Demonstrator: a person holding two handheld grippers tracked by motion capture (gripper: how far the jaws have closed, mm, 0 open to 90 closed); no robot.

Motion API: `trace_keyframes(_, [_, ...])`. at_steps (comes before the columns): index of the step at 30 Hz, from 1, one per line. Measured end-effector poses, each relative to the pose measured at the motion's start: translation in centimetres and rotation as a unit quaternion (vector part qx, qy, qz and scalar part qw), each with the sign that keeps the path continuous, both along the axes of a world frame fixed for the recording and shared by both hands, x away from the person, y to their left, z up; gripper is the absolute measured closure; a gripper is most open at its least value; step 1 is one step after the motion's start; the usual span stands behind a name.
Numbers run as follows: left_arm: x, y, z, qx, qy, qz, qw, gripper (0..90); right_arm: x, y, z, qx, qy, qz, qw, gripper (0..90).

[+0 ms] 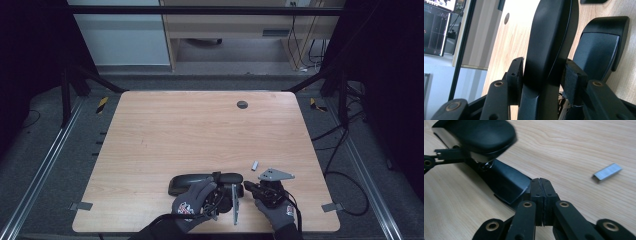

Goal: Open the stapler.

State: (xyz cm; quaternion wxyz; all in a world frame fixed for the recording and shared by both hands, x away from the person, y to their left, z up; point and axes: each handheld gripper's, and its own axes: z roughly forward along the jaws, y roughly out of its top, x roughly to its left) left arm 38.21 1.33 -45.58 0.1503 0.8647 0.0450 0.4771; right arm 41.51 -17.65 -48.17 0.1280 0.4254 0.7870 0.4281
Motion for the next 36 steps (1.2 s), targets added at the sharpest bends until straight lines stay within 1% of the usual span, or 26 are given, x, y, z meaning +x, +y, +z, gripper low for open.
trace_keyframes(2, [0.0, 0.0, 0.0, 0.002, -0.001, -0.001, 1.0000, 55.8, 0.0, 0.5, -0.1, -0.004, -0.003, 0.008, 1.0000, 90.0])
trace_keyframes(4, [-0.1, 0.0, 0.0, 0.002, -0.003, 0.001, 1.0000, 56.0, -0.1, 0.8, -0.2, -0.005, 0.000, 0.011, 0.9999, 90.0])
trace_keyframes(7, [-0.1, -0.1, -0.1, 0.004, -0.005, 0.001, 1.0000, 56.2, 0.0, 1.1, -0.3, -0.004, 0.002, 0.012, 0.9999, 90.0])
trace_keyframes(8, [-0.1, -0.1, -0.1, 0.005, -0.006, 0.001, 1.0000, 56.2, 0.1, 1.3, -0.5, -0.007, 0.005, 0.014, 0.9999, 90.0])
trace_keyframes(11, [-0.1, -0.1, -0.1, 0.005, -0.005, 0.000, 1.0000, 56.2, 0.1, 1.4, -0.7, -0.007, 0.010, 0.015, 0.9998, 90.0])
trace_keyframes(14, [-0.1, -0.1, -0.1, 0.004, -0.006, 0.001, 1.0000, 56.3, 0.2, 1.6, -0.9, -0.007, 0.008, 0.016, 0.9998, 90.0])
trace_keyframes(18, [-0.1, 0.0, -0.1, 0.002, -0.005, 0.001, 1.0000, 56.3, 0.3, 1.9, -1.0, -0.004, 0.017, 0.020, 0.9997, 90.0])
trace_keyframes(19, [-0.1, 0.0, -0.1, 0.002, -0.005, 0.000, 1.0000, 56.3, 0.3, 2.0, -1.1, -0.006, 0.017, 0.019, 0.9997, 90.0])
trace_keyframes(22, [-0.1, 0.0, -0.1, 0.002, -0.005, 0.000, 1.0000, 56.3, 0.3, 2.2, -1.1, -0.006, 0.017, 0.020, 0.9996, 90.0])
trace_keyframes(25, [-0.1, 0.0, -0.1, 0.002, -0.005, 0.000, 1.0000, 56.3, 0.3, 2.3, -1.3, -0.012, 0.016, 0.023, 0.9995, 90.0])
trace_keyframes(36, [-0.1, 0.1, -0.1, -0.001, -0.005, -0.002, 1.0000, 56.3, 0.3, 2.3, -1.4, -0.006, 0.016, 0.022, 0.9996, 90.0])
